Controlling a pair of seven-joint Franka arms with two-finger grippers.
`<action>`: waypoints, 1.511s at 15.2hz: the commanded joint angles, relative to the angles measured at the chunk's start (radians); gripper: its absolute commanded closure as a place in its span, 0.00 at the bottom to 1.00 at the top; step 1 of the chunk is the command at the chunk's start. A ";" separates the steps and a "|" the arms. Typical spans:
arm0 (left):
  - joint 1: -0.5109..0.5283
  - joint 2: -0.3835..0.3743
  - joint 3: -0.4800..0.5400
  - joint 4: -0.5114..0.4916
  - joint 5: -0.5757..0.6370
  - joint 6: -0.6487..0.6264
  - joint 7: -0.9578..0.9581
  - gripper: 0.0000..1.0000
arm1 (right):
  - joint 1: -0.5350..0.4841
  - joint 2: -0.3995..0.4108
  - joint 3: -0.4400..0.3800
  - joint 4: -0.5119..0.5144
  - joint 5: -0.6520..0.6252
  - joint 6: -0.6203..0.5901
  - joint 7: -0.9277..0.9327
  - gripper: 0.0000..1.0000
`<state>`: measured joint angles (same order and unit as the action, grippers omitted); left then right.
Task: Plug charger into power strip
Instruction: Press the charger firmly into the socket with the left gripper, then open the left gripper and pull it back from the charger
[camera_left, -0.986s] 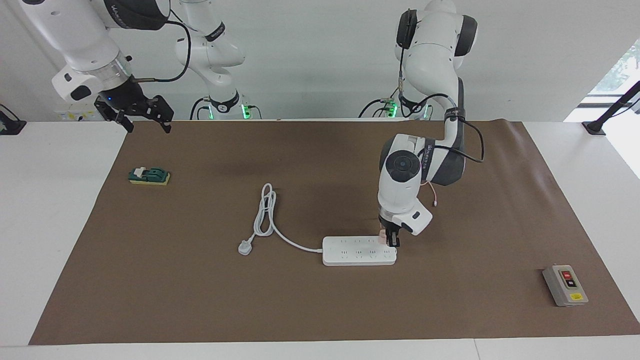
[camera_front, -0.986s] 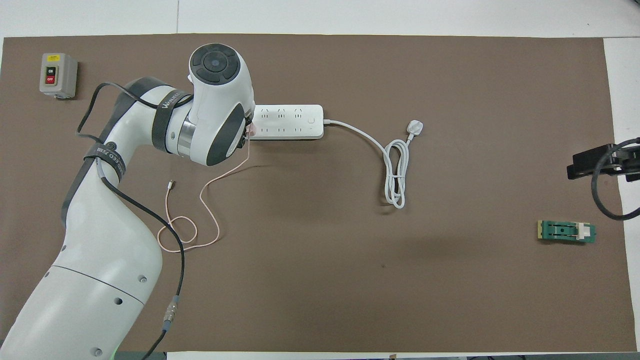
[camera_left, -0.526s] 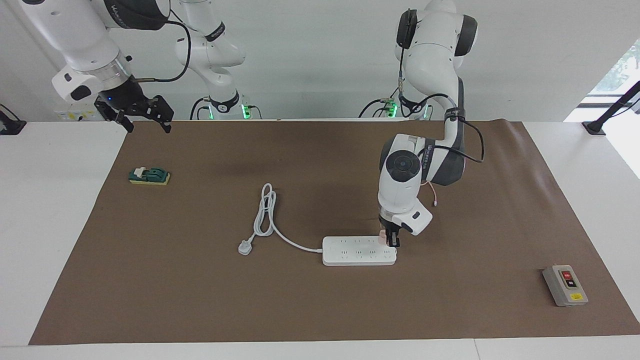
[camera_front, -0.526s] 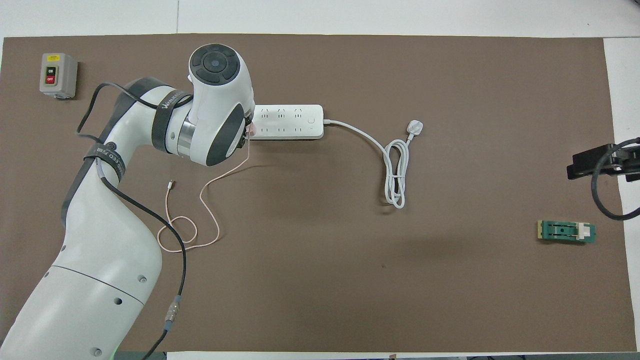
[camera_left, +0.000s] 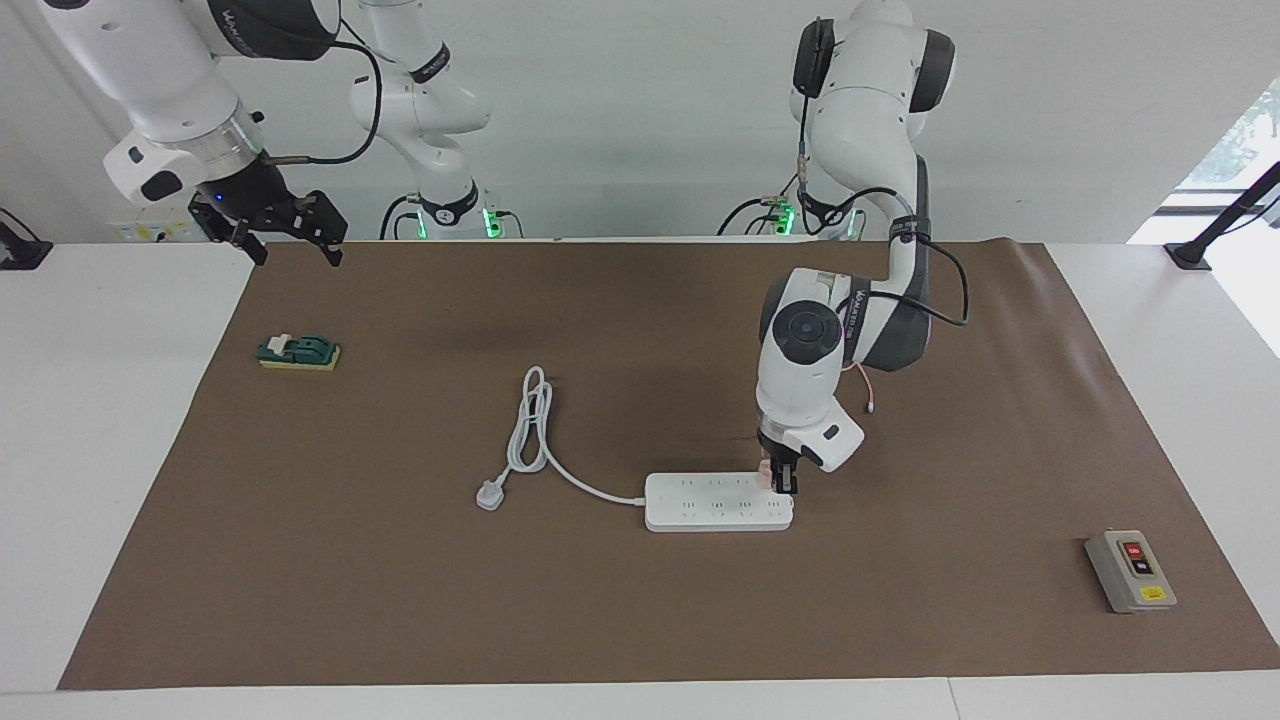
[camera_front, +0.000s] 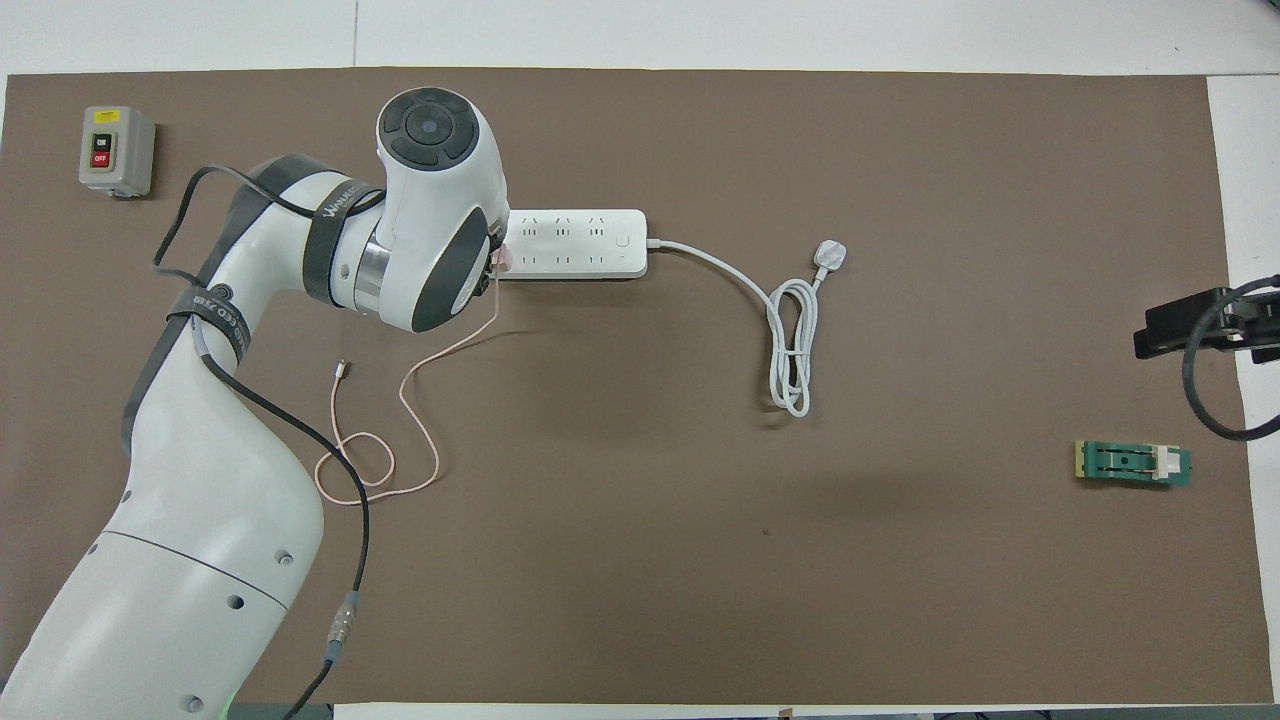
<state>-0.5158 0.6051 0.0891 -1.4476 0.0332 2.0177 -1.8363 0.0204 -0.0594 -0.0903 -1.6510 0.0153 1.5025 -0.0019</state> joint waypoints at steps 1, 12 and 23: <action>0.016 -0.047 -0.012 -0.040 -0.036 -0.019 0.042 0.07 | -0.005 0.001 0.000 0.007 0.002 -0.016 -0.023 0.00; 0.085 -0.254 -0.005 -0.043 -0.042 -0.155 0.299 0.04 | -0.005 0.001 0.000 0.007 0.002 -0.016 -0.023 0.00; 0.338 -0.539 -0.005 -0.050 -0.041 -0.505 1.265 0.04 | -0.005 0.001 0.000 0.007 0.002 -0.016 -0.023 0.00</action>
<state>-0.2275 0.1371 0.0937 -1.4548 0.0048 1.5605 -0.7245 0.0204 -0.0594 -0.0903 -1.6510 0.0153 1.5025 -0.0019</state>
